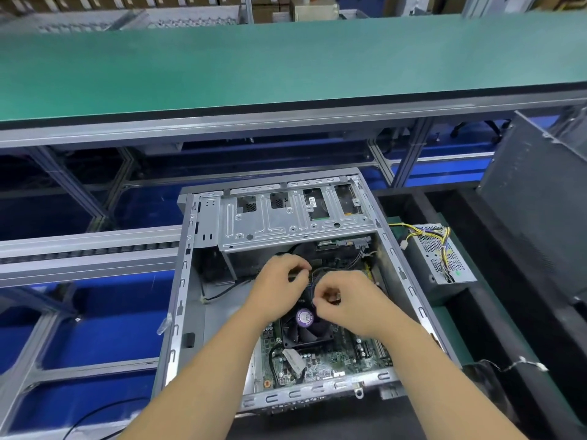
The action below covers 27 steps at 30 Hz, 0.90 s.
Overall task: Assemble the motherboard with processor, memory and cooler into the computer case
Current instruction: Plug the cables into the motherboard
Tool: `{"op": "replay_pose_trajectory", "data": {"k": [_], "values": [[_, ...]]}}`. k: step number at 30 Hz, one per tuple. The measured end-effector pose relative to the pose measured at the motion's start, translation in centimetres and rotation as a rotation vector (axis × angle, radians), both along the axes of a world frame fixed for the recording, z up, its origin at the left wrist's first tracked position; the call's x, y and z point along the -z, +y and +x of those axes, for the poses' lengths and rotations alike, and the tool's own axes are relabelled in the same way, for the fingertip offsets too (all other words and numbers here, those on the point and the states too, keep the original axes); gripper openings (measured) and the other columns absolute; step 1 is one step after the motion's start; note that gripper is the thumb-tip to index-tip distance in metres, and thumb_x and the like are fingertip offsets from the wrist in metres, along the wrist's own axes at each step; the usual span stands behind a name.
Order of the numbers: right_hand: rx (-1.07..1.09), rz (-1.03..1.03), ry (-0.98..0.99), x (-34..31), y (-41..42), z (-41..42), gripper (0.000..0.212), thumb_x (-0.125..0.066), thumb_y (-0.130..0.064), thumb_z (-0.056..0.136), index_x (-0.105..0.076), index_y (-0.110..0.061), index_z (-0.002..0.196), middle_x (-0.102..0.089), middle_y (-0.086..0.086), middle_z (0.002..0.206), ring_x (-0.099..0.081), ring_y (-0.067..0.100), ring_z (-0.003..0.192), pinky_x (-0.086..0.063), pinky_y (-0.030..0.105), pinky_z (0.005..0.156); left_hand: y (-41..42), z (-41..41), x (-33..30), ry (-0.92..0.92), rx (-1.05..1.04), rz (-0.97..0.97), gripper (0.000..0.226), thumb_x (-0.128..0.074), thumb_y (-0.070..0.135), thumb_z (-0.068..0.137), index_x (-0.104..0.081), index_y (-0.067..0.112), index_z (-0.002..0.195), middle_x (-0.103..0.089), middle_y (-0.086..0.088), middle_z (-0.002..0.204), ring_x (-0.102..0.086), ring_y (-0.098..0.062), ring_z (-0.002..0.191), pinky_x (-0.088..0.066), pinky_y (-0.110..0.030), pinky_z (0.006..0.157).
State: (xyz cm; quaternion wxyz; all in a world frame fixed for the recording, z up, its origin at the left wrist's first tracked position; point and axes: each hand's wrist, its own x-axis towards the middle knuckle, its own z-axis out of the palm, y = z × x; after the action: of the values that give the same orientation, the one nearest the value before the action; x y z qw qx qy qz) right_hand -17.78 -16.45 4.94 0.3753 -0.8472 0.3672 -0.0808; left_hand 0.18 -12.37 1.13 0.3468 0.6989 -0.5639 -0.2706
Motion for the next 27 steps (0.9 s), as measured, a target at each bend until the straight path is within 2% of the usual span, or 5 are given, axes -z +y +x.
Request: {"op": "replay_pose_trajectory", "data": {"k": [5, 10, 18, 23, 27], "values": [[0.237, 0.155, -0.321, -0.3, -0.4, -0.1, 0.017, -0.062, -0.026, 0.097, -0.065, -0.027, 0.081, -0.061, -0.006, 0.063, -0.052, 0.007, 0.058, -0.046, 0.027, 0.062, -0.2, -0.8, -1.4, 0.256, -0.119, -0.048, 0.03, -0.044, 0.026, 0.102, -0.072, 0.029, 0.09, -0.071, 0.017, 0.091, -0.062, -0.003, 0.093, -0.048, -0.028, 0.086], [0.449, 0.204, -0.427, -0.1, -1.1, -0.1, 0.039, -0.049, -0.032, 0.105, -0.068, -0.03, 0.071, -0.047, -0.01, 0.05, -0.041, 0.003, 0.047, -0.035, 0.017, 0.053, -0.6, -2.6, -1.6, -0.098, 0.141, -0.043, 0.022, -0.052, 0.023, 0.098, -0.07, 0.025, 0.109, -0.067, 0.013, 0.103, -0.058, -0.006, 0.098, -0.045, -0.026, 0.088], [0.589, 0.507, -0.478, -0.3, -1.7, 0.7, 0.041, -0.031, -0.035, 0.111, -0.056, -0.01, 0.09, -0.039, -0.01, 0.045, -0.029, 0.003, 0.038, -0.028, 0.011, 0.04, -3.1, -5.3, -3.1, 0.878, -0.397, 0.161, 0.014, -0.06, 0.002, 0.087, -0.074, 0.0, 0.09, -0.075, -0.016, 0.087, -0.072, -0.03, 0.082, -0.061, -0.038, 0.079], [0.431, 0.505, -0.394, -0.1, -1.4, 0.6, 0.04, -0.035, -0.034, 0.11, -0.054, -0.014, 0.08, -0.041, -0.008, 0.048, -0.03, 0.009, 0.044, -0.029, 0.02, 0.047, -3.1, -6.0, -3.3, 1.072, -0.346, 0.191, 0.028, -0.063, 0.029, 0.095, -0.075, 0.009, 0.08, -0.065, -0.008, 0.065, -0.066, -0.021, 0.066, -0.055, -0.036, 0.068], [0.411, 0.65, -0.395, -0.2, -1.3, 0.4, 0.038, -0.042, -0.034, 0.109, -0.061, -0.011, 0.085, -0.039, -0.004, 0.052, -0.03, 0.011, 0.048, -0.027, 0.023, 0.049, -3.0, -5.8, -3.5, 1.214, -0.285, 0.214, 0.025, -0.066, 0.019, 0.093, -0.079, 0.009, 0.073, -0.048, -0.009, 0.062, -0.059, -0.021, 0.068, -0.053, -0.032, 0.069]]}}
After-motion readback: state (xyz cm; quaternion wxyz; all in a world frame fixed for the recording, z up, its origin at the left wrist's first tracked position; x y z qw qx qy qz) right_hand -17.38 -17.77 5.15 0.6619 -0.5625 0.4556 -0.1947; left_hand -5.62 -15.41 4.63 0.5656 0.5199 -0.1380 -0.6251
